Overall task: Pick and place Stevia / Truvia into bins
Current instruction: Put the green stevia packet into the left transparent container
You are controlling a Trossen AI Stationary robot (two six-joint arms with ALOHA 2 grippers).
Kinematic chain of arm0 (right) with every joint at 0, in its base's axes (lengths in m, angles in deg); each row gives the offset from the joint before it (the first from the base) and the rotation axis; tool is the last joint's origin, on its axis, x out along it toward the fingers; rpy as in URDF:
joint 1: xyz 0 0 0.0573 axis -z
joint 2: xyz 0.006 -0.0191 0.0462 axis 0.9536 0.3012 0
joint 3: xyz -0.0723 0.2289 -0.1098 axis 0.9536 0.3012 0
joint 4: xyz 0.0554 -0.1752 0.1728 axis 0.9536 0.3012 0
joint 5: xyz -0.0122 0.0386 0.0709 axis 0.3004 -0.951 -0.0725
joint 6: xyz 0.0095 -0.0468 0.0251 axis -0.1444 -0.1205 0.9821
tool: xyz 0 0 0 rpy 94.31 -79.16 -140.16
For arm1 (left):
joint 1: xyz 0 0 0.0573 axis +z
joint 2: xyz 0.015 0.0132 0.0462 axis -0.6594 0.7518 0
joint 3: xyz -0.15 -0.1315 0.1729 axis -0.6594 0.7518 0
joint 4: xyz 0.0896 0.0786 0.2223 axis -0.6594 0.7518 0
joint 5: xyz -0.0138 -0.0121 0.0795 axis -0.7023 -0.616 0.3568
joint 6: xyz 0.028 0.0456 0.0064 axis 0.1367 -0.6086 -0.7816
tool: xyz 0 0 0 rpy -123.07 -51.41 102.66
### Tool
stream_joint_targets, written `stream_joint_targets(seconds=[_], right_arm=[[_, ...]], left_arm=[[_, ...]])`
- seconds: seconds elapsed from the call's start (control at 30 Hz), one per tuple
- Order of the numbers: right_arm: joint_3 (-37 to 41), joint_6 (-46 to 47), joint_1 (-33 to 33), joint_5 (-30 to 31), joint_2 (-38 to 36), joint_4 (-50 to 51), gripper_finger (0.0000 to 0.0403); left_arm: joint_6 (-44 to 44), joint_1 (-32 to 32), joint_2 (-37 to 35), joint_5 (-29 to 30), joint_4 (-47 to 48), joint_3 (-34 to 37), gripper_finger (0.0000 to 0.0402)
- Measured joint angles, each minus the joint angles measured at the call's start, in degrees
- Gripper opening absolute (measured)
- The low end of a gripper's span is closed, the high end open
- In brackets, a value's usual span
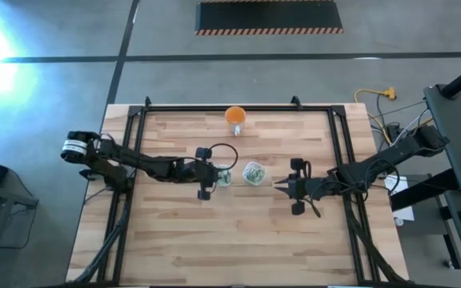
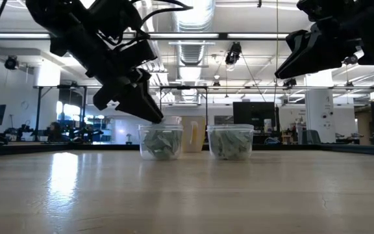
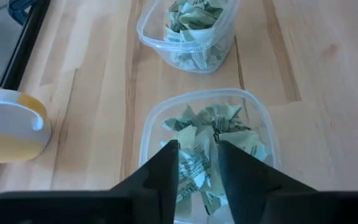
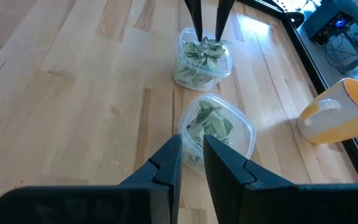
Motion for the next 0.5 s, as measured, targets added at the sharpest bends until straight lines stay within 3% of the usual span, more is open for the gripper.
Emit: stream_joint_targets(seconds=[0.2,0.5], right_arm=[[0.1,-0.2,0.0,0.0,0.0,0.0,0.0057],[0.1,-0.1,0.0,0.0,0.0,0.0,0.0057]], left_arm=[[0.0,0.0,-0.5,0.0,-0.1,0.0,0.0118],[0.2,-0.5,-4.3,0.0,-0.1,-0.1,0.0119]])
